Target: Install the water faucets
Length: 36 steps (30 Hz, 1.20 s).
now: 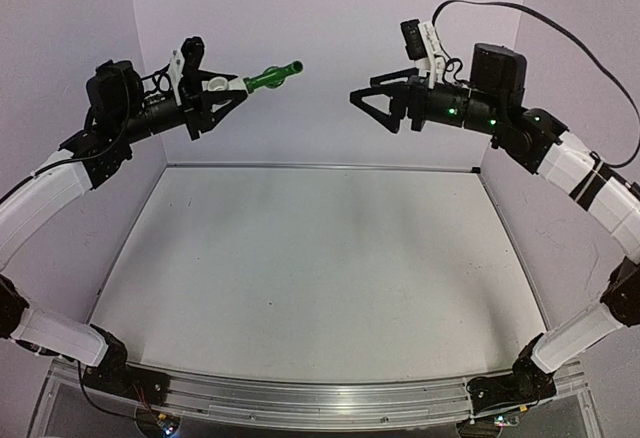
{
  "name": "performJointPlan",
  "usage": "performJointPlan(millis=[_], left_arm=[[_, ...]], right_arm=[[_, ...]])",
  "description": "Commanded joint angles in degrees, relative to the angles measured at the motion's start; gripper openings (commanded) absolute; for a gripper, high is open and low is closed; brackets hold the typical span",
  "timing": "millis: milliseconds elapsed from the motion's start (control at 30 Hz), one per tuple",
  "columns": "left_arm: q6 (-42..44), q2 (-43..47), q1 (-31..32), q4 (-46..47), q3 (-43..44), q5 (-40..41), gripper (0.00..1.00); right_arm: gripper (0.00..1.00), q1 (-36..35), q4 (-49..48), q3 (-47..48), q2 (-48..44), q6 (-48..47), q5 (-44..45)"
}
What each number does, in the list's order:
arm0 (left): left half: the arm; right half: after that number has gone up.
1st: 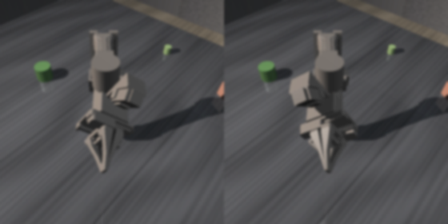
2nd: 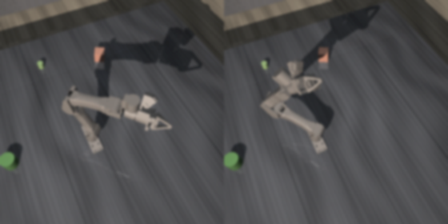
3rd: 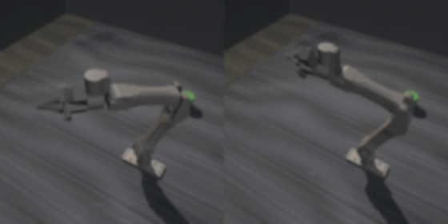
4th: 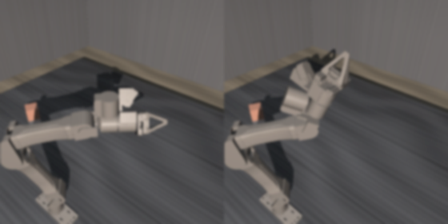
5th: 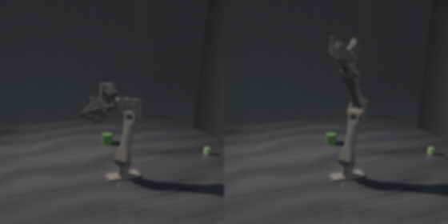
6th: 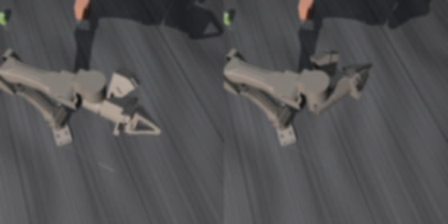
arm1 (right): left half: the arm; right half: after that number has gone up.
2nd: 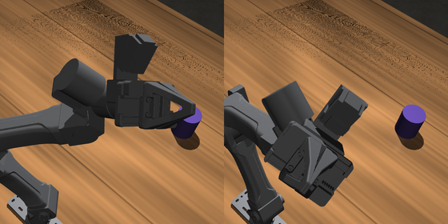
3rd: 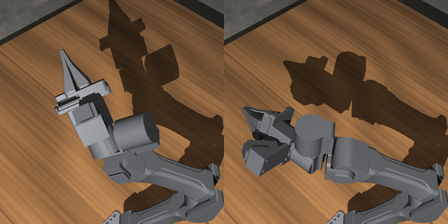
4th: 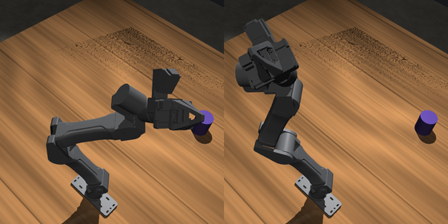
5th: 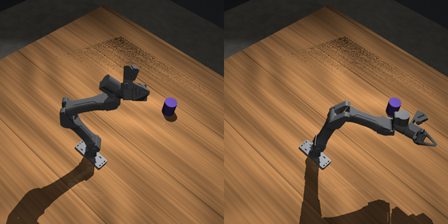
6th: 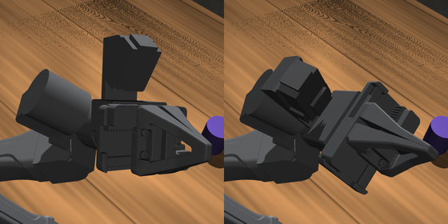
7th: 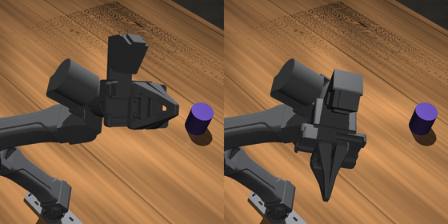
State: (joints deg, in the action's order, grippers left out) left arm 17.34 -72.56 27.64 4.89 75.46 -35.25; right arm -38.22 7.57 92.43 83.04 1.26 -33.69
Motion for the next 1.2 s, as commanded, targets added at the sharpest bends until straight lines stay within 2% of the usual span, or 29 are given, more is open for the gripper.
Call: performJointPlan(millis=[0, 33, 100, 233, 467, 567, 700, 833, 1033, 1100, 1167], left_arm=[[-36.49, -4.21, -2.19, 3.06, 4.93, -34.73, 0.0], [-39.89, -6.34, -1.68, 3.03, 6.23, -38.81, 0.0], [-45.36, -8.04, 0.19, 3.09, 6.44, -41.79, 0.0], [-44.63, -6.32, 2.09, 3.2, 1.8, -41.61, 0.0], [-42.79, -6.8, 3.07, 3.03, 0.99, -39.51, 0.0], [-42.12, -7.14, 3.17, 3.11, 1.19, -39.13, 0.0], [-40.62, -5.97, 3.12, 3.13, 1.03, -37.82, 0.0], [-40.36, -4.86, 2.21, 2.98, 1.06, -37.3, 0.0], [-40.71, -5.22, 1.81, 2.72, 1.36, -37.41, 0.0], [-41.11, -5.3, 1.81, 2.63, 1.21, -37.18, 0.0], [-41.22, -5.58, 1.81, 2.59, 1.01, -36.82, 0.0]], right_arm=[[0.98, -0.44, 0.73, -2.19, -2.24, -25.09, -9.11], [0.98, -0.45, 1.23, -2.15, -2.1, -27.46, -9.63], [0.98, -0.45, 1.47, -1.87, -1.32, -30.18, -9.38], [0.98, -0.5, 1.31, 0.5, 2.12, -28.12, -11.15], [0.96, -1.59, -3.16, -0.26, 5.39, -20.38, -20.96], [0.95, -2.78, -3.69, -1.23, 5.18, -19.97, -21.52], [0.95, -3.01, -4.53, -3.42, 2.09, -18.08, -15.06], [0.96, -3.22, -4.68, -7.35, -0.88, -18.55, -18.8], [0.96, -4.97, -5.96, -6.86, -0.05, -17.26, -19.63], [0.95, -5.14, -9.2, -6.22, 1.25, -13.92, -19.21], [0.9, -5.72, -12.14, -5.23, 3.04, -10.66, -20.09]])
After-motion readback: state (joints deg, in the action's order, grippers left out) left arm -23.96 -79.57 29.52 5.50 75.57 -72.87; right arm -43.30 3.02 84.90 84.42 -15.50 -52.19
